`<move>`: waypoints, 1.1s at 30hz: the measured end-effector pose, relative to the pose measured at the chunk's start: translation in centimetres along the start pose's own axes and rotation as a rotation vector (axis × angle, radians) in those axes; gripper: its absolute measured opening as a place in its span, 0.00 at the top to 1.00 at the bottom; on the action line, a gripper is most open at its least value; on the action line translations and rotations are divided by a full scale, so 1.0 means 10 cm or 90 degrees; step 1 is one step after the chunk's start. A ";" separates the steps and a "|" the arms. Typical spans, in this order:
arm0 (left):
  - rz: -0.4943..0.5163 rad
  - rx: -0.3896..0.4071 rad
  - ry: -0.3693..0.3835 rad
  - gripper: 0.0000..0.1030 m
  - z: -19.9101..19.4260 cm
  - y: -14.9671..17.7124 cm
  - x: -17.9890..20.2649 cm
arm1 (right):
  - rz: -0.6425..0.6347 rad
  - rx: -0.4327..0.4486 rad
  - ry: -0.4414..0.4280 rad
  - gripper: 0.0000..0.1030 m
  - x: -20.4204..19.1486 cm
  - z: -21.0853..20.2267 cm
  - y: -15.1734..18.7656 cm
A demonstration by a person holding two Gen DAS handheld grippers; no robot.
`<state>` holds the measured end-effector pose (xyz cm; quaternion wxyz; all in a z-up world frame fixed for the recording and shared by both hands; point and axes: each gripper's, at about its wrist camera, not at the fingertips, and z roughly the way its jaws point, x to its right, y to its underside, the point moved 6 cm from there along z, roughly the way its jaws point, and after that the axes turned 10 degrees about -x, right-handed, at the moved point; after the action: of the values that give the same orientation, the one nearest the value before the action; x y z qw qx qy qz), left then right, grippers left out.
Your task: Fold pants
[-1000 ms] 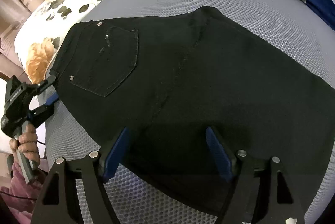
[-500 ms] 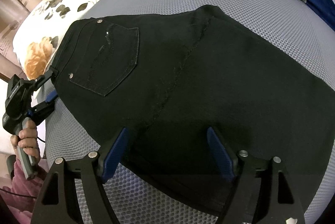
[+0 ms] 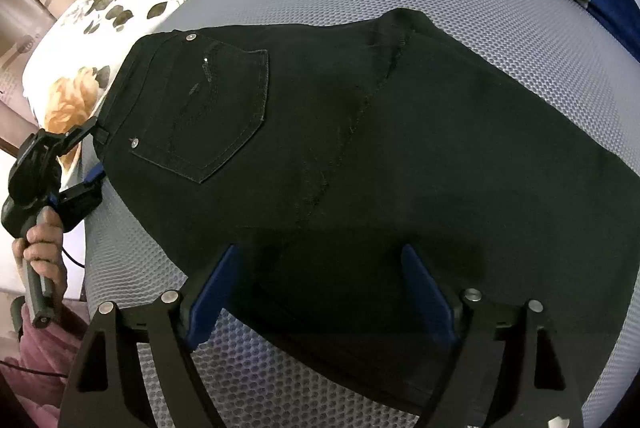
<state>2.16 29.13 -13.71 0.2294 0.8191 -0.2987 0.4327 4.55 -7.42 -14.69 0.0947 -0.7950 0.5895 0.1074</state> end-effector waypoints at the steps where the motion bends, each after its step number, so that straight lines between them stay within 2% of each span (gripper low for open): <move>1: -0.003 -0.002 -0.001 0.49 0.01 -0.01 0.00 | 0.001 0.001 -0.001 0.20 0.00 0.00 0.00; 5: 0.007 0.001 -0.028 0.48 0.03 -0.01 0.05 | -0.001 0.002 -0.001 0.20 0.00 0.00 0.00; 13: 0.034 -0.029 -0.040 0.48 0.18 0.06 0.12 | 0.005 0.006 -0.011 0.20 0.01 -0.01 -0.02; 20: 0.037 -0.011 -0.062 0.48 0.22 0.05 0.16 | 0.007 0.010 -0.016 0.19 0.00 0.00 -0.02; 22: 0.048 0.002 -0.090 0.52 0.25 0.06 0.22 | 0.009 0.013 -0.019 0.19 0.00 -0.01 -0.02; 24: 0.080 0.013 -0.161 0.66 0.27 0.08 0.27 | 0.012 0.016 -0.023 0.19 0.01 -0.01 -0.02; 25: 0.090 0.015 -0.181 0.68 0.28 0.09 0.29 | 0.015 0.018 -0.025 0.19 0.01 -0.01 -0.01; 27: 0.104 0.017 -0.195 0.74 0.29 0.09 0.35 | 0.020 0.021 -0.031 0.19 0.02 -0.02 -0.02; 30: 0.133 0.025 -0.200 0.76 0.28 0.11 0.52 | 0.029 0.026 -0.044 0.19 0.03 -0.04 -0.03; 33: 0.199 0.030 -0.195 0.77 0.26 0.20 0.85 | 0.046 0.034 -0.075 0.19 0.06 -0.15 -0.04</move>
<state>6.10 23.53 -7.62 0.0919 0.8241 -0.4432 0.3405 5.17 -8.26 -13.36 0.1467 -0.7628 0.6138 0.1412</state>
